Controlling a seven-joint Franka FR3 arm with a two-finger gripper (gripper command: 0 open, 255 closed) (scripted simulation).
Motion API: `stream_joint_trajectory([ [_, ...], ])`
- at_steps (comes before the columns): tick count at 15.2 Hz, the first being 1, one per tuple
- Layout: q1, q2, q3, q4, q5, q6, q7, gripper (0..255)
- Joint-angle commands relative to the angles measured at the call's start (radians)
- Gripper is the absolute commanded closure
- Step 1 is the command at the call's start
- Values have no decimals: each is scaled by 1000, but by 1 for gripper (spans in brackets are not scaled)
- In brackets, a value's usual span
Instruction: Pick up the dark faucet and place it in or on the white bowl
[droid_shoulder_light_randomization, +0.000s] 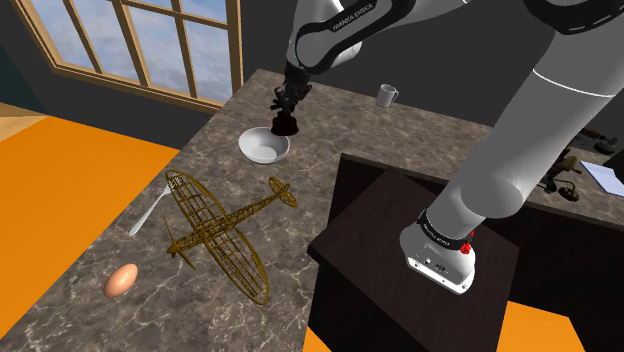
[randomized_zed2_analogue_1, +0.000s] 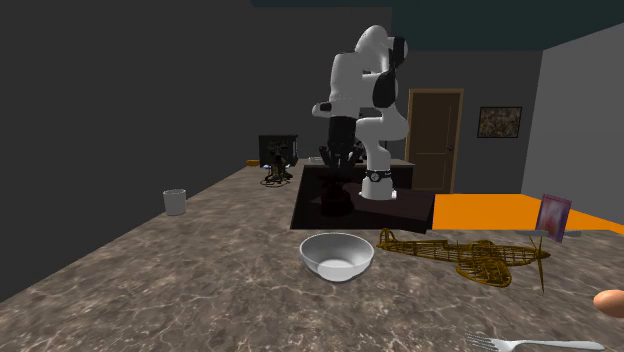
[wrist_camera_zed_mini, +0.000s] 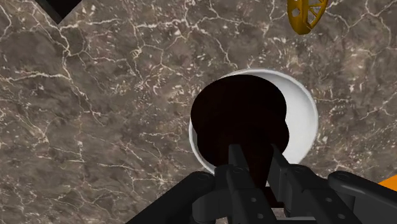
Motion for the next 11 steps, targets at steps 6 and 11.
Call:
stream_joint_trajectory([
  [6,34,125,23,180,-16,-56,68,255],
  [11,34,164,22,159,-18,4,70,255],
])
